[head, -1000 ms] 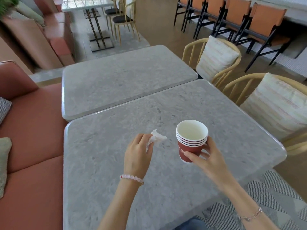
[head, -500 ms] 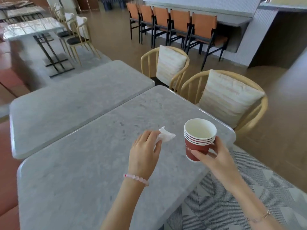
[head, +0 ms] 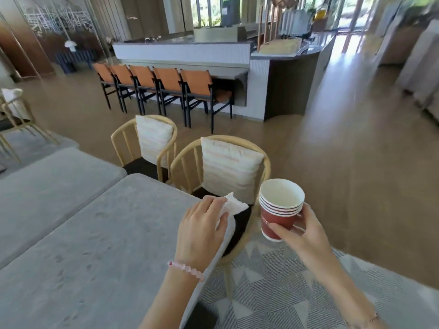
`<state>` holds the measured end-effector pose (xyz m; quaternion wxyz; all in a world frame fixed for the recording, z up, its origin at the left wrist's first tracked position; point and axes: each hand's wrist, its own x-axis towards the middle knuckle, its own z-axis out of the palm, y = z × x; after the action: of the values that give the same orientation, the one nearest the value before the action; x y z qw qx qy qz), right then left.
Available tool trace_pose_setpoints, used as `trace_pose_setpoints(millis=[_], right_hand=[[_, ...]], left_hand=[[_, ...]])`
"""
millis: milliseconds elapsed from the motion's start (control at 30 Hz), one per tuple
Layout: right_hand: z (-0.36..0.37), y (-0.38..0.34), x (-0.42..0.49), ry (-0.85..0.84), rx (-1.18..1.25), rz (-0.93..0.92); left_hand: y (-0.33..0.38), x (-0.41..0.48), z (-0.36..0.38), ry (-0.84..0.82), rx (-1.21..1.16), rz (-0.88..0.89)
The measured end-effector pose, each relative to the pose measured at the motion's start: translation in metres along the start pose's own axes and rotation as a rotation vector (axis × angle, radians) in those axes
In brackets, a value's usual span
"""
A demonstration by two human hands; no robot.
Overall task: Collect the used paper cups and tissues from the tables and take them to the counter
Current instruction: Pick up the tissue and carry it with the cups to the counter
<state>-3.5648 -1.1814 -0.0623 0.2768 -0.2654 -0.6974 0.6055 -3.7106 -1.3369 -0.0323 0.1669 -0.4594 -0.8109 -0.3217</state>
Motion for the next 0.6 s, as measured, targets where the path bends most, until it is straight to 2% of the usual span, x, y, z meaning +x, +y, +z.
trace_pose_setpoints(millis=[200, 600], right_hand=[[-0.086, 0.008, 0.019, 0.181, -0.003, 0.000], [-0.202, 0.038, 0.112, 0.410, 0.043, 0.036]], left_hand=[[0.058, 0.052, 0.055, -0.027, -0.124, 0.106], [0.111, 0.179, 0.200, -0.157, -0.400, 0.123]])
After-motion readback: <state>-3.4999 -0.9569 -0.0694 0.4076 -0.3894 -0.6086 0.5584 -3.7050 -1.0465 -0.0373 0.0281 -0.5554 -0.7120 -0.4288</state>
